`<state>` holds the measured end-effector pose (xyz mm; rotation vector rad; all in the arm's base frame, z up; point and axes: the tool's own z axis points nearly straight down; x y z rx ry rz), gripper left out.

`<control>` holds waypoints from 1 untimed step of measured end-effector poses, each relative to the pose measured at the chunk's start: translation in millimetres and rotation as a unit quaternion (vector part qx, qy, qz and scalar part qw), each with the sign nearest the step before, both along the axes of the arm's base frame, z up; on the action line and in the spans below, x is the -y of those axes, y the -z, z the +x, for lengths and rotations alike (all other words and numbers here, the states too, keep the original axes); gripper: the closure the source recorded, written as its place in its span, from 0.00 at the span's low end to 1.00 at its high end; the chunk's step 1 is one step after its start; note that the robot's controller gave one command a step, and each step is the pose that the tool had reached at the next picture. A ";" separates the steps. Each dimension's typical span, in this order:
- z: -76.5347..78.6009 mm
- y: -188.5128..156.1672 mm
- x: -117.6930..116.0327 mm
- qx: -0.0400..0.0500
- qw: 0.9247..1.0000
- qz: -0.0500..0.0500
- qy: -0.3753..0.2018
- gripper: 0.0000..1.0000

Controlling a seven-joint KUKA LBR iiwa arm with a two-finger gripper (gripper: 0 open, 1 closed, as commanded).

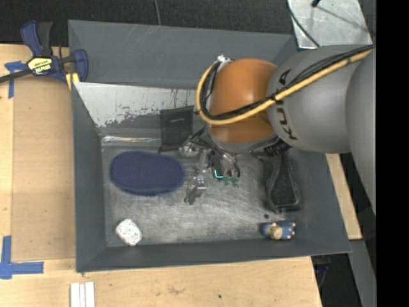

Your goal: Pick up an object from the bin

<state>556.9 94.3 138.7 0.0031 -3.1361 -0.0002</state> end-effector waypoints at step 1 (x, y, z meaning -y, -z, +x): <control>32.5 66.6 -24.7 0.006 0.997 0.000 -0.073 0.00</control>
Offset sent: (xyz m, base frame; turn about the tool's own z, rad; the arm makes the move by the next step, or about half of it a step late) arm 0.0297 0.0251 -0.0687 -0.1456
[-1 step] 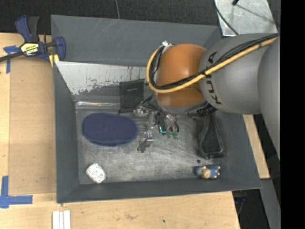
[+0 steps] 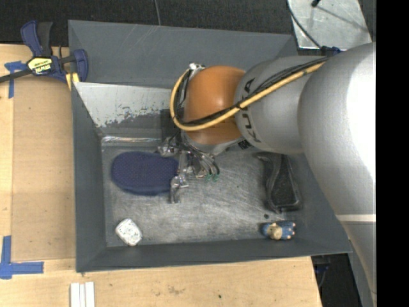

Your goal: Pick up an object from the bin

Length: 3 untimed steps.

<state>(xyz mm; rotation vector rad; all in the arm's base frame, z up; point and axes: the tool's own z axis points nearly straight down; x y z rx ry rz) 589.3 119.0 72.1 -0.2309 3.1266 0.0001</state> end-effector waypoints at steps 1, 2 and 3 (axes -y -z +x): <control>3.1 -3.9 -0.2 0.006 1.000 0.002 0.001 1.00; 13.8 -3.2 -4.6 0.004 0.998 -0.001 -0.070 1.00; 22.8 -103.2 -5.3 0.003 0.998 0.000 -0.062 1.00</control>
Offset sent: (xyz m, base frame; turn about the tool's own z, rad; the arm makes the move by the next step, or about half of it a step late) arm 0.0000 0.0000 0.0000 0.0000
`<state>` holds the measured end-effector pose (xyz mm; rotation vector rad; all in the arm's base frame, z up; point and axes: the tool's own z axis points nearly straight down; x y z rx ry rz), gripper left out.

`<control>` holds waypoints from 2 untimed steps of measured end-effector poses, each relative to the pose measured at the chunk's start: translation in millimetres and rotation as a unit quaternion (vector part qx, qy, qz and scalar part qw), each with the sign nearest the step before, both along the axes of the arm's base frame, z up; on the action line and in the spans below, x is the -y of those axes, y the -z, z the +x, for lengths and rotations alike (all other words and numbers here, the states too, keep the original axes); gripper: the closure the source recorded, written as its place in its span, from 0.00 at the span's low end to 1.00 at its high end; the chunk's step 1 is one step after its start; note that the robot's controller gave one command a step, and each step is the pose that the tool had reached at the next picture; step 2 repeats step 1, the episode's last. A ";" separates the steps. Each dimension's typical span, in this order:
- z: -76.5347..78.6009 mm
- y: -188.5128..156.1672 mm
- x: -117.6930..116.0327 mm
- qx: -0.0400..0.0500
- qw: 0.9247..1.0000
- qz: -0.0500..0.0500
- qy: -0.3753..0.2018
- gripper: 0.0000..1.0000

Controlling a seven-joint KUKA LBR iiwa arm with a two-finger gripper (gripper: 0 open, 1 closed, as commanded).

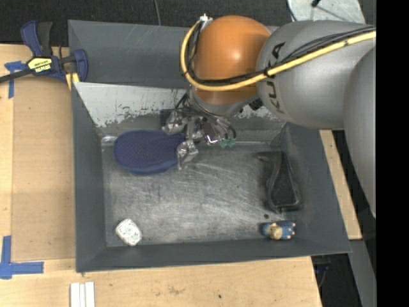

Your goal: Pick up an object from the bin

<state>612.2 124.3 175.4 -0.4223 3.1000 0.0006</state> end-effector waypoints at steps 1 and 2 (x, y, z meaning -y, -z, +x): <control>4.9 -44.4 -4.6 -0.002 1.000 0.000 0.006 1.00; 4.9 -44.4 -4.6 -0.002 1.000 0.000 0.006 1.00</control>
Offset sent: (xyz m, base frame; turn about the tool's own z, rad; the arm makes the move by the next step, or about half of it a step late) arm 0.0026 0.0049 0.0404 0.0124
